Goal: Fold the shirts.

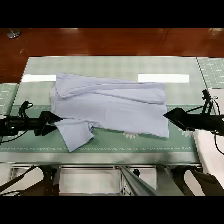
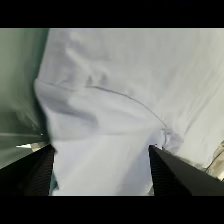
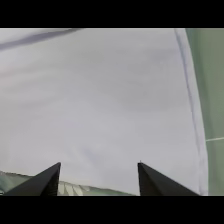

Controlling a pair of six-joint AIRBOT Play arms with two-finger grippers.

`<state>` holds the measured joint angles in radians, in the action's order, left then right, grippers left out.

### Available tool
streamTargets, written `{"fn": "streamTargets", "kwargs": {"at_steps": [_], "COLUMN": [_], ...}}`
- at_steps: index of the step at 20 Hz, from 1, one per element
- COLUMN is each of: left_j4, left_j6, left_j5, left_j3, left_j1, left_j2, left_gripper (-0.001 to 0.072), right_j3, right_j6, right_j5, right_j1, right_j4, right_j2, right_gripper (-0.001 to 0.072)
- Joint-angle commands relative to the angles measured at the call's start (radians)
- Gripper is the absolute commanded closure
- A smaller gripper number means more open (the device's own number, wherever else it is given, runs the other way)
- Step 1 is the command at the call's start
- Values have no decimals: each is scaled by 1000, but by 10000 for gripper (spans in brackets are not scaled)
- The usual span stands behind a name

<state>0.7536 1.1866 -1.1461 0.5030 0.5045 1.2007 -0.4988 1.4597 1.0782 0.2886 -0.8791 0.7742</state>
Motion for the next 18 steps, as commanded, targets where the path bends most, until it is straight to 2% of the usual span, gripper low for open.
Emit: {"fn": "streamTargets", "kwargs": {"at_steps": [1,3,5,6,7,8,11,14,18], "left_j4": [-59,-58,-16,-5,-6,-6,-18,-20,-21], "left_j6": [-27,-48,6,9,-15,-41,-50,-52,-61], "left_j5": [63,61,31,5,-28,-61,-86,-86,-85], "left_j3": [-3,-1,10,22,35,53,94,100,100], "left_j1": [-92,-141,-136,-123,-111,-103,-102,-102,-102], "left_j2": [30,35,35,34,34,34,31,30,30], "left_gripper": [7,8,14,201,563,684,684,684,684], "right_j3": [2,-11,-37,-39,-38,-31,58,135,135], "right_j6": [23,23,24,26,47,77,93,80,60], "right_j5": [-18,-1,58,85,123,161,224,201,138], "right_j1": [1,37,116,155,186,197,193,193,174], "right_j4": [11,-3,-103,-168,-253,-312,-312,-249,-195], "right_j2": [-2,-2,-2,-2,-2,-2,-2,-2,27], "right_gripper": [143,143,143,143,143,143,143,143,143]}}
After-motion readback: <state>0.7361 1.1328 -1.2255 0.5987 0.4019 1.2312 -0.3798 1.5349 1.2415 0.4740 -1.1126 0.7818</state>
